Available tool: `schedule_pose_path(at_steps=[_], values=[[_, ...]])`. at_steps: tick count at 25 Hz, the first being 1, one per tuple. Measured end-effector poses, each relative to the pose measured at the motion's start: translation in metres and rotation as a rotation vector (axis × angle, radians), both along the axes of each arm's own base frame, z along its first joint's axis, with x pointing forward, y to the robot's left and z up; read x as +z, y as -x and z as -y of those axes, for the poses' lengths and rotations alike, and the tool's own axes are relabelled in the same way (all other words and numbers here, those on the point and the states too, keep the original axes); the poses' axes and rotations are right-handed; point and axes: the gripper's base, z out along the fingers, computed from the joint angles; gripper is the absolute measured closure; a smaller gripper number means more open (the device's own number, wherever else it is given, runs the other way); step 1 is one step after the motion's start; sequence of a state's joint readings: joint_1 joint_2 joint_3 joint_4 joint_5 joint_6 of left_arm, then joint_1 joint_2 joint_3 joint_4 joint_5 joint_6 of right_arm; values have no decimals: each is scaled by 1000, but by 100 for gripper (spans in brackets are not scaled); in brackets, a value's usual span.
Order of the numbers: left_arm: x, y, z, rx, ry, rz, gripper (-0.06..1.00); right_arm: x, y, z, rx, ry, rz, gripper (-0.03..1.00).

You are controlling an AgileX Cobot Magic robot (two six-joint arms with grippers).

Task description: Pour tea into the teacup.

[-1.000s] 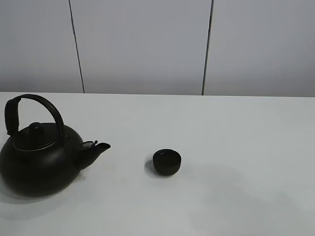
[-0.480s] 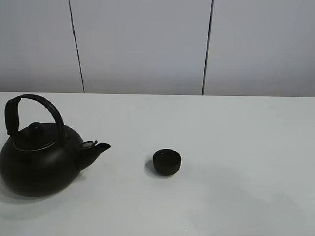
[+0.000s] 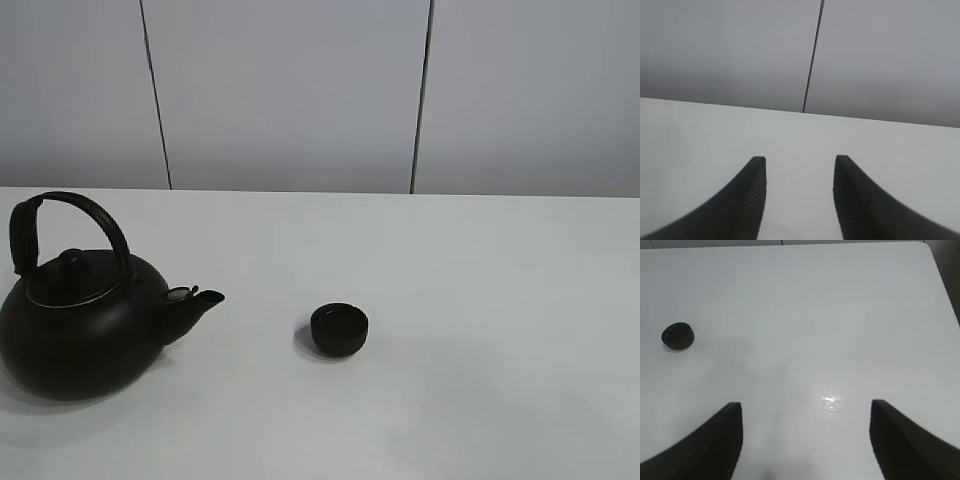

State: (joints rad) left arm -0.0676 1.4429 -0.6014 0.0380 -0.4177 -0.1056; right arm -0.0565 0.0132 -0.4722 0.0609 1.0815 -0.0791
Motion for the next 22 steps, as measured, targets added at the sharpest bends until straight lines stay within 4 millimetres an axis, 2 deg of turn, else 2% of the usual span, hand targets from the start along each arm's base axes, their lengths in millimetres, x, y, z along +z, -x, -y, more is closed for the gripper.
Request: schedule_pose_path(at_steps=[5, 8, 11, 15, 17, 20, 22], values=[[69, 4, 0, 22, 22, -93, 63, 0, 0, 0, 0, 0, 0, 47], [100, 16, -13, 67, 0, -159, 63, 0, 0, 0, 0, 0, 0, 47], [123, 29, -33, 124, -45, -180, 63, 0, 0, 0, 0, 0, 0, 47], [140, 49, -66, 238, -94, -204, 63, 0, 0, 0, 0, 0, 0, 47], [148, 63, -76, 280, -101, -210, 63, 0, 0, 0, 0, 0, 0, 47], [170, 89, -73, 284, -123, -161, 63, 0, 0, 0, 0, 0, 0, 47], [194, 113, -66, 282, -128, -90, 63, 0, 0, 0, 0, 0, 0, 47]])
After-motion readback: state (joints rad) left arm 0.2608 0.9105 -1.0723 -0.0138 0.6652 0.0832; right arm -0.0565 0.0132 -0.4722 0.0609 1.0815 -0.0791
